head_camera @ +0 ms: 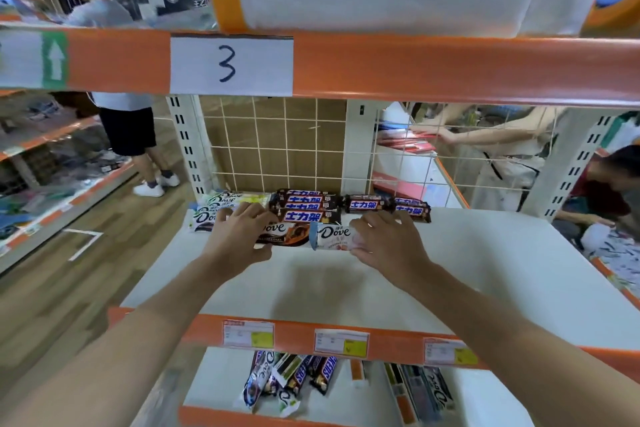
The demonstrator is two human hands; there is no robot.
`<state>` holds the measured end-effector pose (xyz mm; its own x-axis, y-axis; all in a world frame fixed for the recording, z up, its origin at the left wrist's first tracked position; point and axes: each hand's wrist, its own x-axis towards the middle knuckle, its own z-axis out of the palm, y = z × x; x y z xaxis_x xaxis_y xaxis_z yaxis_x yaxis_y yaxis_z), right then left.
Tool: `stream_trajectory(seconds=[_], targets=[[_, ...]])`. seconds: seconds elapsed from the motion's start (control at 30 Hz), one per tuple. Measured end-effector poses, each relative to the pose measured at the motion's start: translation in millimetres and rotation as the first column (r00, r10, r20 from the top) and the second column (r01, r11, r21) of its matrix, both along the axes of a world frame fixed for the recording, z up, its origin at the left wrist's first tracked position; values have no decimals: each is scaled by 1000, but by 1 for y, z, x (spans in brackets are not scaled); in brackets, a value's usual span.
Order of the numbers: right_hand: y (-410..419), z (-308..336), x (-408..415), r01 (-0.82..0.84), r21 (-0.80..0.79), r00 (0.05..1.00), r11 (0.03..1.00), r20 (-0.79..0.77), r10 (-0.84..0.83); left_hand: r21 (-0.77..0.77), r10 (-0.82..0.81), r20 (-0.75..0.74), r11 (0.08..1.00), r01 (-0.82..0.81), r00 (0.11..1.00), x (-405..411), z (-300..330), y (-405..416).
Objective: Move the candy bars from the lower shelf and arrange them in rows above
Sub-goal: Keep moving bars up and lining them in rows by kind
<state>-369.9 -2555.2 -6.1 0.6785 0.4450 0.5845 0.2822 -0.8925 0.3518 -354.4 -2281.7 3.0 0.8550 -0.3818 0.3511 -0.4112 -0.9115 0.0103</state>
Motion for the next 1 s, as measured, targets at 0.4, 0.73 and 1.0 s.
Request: stream_trajectory(seconds=[0.4, 0.73, 1.0], targets=[[75, -12, 33, -155, 60, 987, 986, -34, 157, 37, 136, -80, 990, -133, 987, 6, -4, 68], [117, -16, 51, -243, 106, 967, 964, -58, 250, 16, 167, -94, 986, -166, 981, 15, -8, 103], [132, -19, 60, -268, 112, 957, 957, -80, 277, 23, 189, -119, 982, -188, 975, 27, -8, 108]])
